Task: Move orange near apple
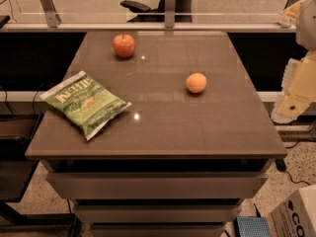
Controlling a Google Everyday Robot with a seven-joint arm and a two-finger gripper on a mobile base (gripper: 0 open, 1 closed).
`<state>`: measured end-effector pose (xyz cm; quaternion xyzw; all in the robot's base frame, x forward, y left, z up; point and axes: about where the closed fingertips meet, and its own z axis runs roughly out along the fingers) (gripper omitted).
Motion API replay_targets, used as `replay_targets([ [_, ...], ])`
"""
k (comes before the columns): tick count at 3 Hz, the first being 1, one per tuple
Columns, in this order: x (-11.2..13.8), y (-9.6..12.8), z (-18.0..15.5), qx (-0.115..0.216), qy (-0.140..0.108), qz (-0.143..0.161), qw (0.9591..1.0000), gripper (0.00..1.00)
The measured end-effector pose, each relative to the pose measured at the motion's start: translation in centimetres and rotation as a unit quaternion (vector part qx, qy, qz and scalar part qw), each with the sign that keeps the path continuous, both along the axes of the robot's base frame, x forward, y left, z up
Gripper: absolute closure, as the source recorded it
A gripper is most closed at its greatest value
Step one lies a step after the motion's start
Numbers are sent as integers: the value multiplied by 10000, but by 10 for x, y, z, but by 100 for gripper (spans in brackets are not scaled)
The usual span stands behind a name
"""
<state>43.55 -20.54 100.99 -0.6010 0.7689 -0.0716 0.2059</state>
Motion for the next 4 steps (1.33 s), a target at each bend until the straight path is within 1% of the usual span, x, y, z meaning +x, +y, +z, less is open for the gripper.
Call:
replay_targets([
  [1,0,0,0,0,-1,0,10000,0],
  [2,3,1,-1,230,-91,166,9996,0],
  [3,10,4,-3,548,-255,569,9965,0],
  [4,19,15,-6,675,-474,1094,9906,0],
])
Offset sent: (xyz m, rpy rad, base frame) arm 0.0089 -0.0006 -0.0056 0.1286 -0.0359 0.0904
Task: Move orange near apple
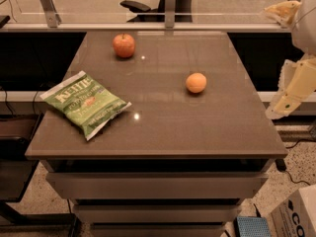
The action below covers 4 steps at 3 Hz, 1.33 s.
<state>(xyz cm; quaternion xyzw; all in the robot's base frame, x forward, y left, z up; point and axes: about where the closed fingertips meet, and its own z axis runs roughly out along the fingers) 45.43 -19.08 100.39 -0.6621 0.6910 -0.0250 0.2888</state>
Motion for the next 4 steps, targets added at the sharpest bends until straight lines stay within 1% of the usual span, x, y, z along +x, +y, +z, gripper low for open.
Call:
replay_targets([
  [1,7,14,-4,-77,-270,405,9988,0],
  [2,14,28,-11,-278,-517,672,9960,0],
  [3,18,39,-19,-477,-629,876,9930,0],
  [4,21,47,-26,-730,-651,1081,9893,0],
])
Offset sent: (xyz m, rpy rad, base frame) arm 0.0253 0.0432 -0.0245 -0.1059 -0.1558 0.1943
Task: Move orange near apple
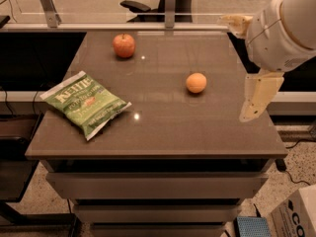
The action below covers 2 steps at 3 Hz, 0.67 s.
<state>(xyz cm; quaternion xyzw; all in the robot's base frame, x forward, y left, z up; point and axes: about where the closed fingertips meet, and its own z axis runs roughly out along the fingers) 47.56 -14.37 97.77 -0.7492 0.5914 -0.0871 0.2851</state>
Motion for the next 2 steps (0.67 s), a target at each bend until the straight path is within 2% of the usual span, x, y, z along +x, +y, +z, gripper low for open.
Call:
replay_targets([
  [2,15,13,-13,-521,158,383,9978,0],
])
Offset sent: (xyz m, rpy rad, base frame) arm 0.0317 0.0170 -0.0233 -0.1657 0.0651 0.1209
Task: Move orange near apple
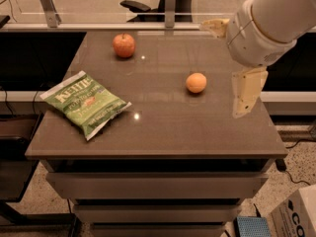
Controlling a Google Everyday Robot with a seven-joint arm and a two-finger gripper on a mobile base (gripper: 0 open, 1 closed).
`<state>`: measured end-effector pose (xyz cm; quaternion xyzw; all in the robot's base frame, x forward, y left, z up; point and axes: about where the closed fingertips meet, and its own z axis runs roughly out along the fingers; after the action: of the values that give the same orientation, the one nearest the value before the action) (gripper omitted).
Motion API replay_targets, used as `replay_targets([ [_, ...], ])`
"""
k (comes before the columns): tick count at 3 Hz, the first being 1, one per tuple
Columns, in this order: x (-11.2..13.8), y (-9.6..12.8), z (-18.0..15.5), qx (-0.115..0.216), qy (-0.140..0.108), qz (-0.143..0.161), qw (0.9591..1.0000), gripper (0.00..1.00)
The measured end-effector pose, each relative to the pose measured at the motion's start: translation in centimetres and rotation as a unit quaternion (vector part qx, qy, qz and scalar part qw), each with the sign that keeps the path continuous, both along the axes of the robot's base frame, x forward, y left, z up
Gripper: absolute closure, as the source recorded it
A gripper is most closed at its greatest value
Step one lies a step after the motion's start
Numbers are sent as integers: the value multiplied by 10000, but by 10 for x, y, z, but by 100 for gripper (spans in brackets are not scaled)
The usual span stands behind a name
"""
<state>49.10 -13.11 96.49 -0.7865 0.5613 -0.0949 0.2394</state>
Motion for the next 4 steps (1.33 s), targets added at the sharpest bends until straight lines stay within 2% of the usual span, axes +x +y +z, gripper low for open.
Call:
replay_targets([
  [2,21,8,-17,-419,146,169,9989,0],
  [4,43,17,-36,-770,216,157,9967,0],
])
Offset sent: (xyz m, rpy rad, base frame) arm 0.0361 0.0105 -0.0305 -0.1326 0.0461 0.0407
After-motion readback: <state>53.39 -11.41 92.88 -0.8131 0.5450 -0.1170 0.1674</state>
